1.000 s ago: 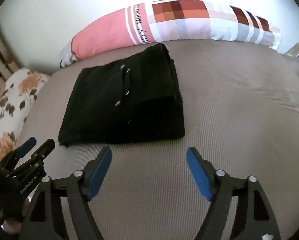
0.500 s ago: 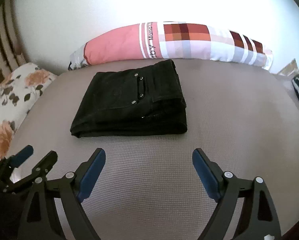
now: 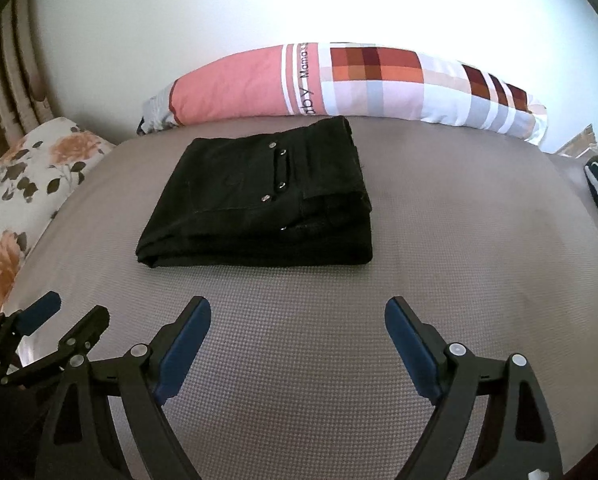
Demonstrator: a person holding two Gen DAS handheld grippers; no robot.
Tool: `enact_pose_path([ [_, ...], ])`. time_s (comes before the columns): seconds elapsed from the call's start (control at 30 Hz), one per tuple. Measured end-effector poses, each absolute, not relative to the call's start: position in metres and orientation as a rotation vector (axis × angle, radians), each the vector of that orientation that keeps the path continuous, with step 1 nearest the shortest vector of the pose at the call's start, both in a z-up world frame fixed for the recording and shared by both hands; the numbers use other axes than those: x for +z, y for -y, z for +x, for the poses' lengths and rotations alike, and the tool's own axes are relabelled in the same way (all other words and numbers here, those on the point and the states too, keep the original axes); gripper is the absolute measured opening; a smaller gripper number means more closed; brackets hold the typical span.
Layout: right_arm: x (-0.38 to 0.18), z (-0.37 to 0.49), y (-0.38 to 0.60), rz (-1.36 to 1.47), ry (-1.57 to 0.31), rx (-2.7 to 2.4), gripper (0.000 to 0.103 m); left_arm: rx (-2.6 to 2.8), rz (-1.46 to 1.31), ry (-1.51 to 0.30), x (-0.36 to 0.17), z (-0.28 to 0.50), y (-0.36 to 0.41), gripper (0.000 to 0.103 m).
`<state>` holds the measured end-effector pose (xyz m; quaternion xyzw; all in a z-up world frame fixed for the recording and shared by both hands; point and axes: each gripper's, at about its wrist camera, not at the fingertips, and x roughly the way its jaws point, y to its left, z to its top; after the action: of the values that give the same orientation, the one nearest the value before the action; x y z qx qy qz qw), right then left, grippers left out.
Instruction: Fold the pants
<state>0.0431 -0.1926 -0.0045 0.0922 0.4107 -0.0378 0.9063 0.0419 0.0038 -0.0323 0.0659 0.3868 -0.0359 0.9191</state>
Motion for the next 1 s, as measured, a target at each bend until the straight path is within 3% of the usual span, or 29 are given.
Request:
enact_pose_path([
  [1.0,-0.019,0.046,0.186,0.204,-0.911,-0.066,0.089,-0.074,0.136,-0.794,-0.033,0.041,-0.005,0.066],
])
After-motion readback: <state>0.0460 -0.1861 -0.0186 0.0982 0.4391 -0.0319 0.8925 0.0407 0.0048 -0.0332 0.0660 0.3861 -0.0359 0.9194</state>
